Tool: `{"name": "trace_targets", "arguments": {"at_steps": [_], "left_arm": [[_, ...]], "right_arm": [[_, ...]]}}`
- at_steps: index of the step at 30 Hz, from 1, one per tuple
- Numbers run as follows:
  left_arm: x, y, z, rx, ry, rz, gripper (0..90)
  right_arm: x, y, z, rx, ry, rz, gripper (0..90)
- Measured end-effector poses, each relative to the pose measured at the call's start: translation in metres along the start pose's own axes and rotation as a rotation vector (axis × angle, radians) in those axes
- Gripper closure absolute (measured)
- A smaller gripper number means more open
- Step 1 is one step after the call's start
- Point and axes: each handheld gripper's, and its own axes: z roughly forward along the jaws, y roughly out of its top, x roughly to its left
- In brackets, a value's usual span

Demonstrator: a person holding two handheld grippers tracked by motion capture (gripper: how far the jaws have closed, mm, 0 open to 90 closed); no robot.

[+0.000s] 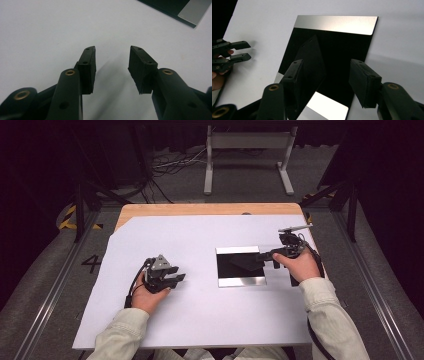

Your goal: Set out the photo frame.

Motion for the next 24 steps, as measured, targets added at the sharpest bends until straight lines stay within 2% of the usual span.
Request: {"name": "trace_targets", "arguments": {"at_steps": [8, 13, 17, 20, 24], "left_arm": [[0.0, 0.0, 0.0, 0.001, -0.002, 0.005, 57.9], [0.0, 0.0, 0.001, 0.003, -0.007, 0.001, 58.0], [-0.001, 0.0, 0.001, 0.005, -0.008, 0.001, 58.5], [-0.001, 0.0, 0.001, 0.004, -0.008, -0.002, 58.6], [-0.001, 0.0, 0.001, 0.005, -0.008, 0.001, 58.6]], "right_arm": [[0.005, -0.002, 0.01, 0.028, 0.037, 0.031, 48.8], [0.008, -0.001, 0.013, 0.048, 0.066, 0.041, 56.3], [0.011, 0.0, 0.01, 0.037, 0.066, 0.008, 61.2], [0.013, 0.0, 0.005, 0.03, 0.088, 0.015, 64.6], [0.015, 0.0, 0.001, 0.035, 0.091, -0.003, 67.0]]}}
